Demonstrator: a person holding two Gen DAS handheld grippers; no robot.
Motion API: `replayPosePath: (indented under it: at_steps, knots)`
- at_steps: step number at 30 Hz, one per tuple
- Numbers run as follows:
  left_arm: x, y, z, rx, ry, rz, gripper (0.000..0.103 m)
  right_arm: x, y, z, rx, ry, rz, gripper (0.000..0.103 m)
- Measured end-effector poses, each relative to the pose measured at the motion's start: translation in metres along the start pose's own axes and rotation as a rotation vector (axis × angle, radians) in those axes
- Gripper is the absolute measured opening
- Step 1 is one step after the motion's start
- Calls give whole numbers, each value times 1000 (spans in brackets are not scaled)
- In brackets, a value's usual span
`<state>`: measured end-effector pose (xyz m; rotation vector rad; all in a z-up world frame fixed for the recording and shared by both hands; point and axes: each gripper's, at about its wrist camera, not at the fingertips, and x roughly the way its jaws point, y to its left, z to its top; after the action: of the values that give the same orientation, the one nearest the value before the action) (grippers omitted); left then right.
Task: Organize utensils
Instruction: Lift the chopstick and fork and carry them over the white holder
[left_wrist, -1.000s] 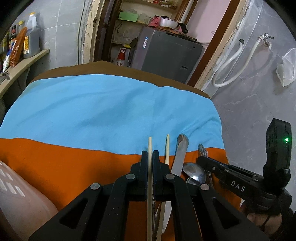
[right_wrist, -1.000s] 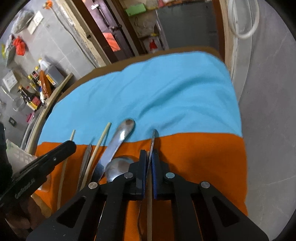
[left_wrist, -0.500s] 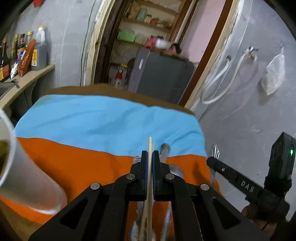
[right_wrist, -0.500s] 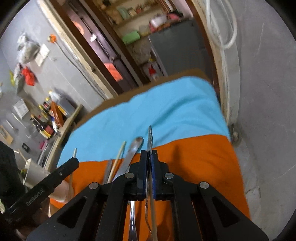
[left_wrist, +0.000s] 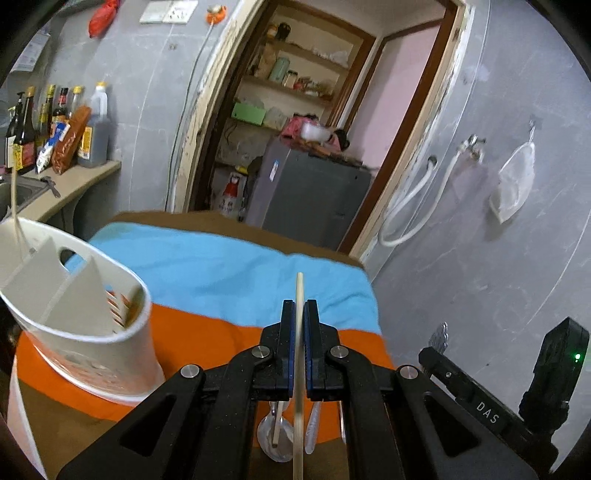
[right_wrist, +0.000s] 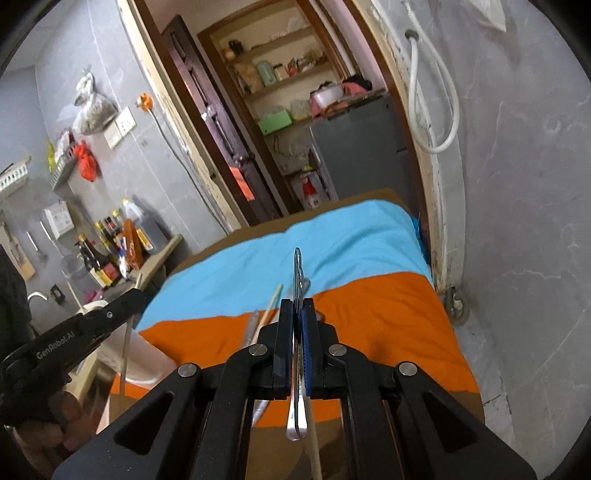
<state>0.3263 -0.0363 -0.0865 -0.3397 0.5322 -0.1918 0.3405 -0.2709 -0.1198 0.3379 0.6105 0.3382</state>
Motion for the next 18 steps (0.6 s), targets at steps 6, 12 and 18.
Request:
replayPosePath:
  at_steps: [6,12,18]
  knots:
    - [-40,18,33,-27,-99,-15,2,-21,32,18,-42,-106,19,1]
    - [-67,52,59,-61,-161,5,2,-25,75,33,-123,-174,42,1]
    - [-88,86,78,-115,-208,12,2,-26,102,44,-154,-190,61,1]
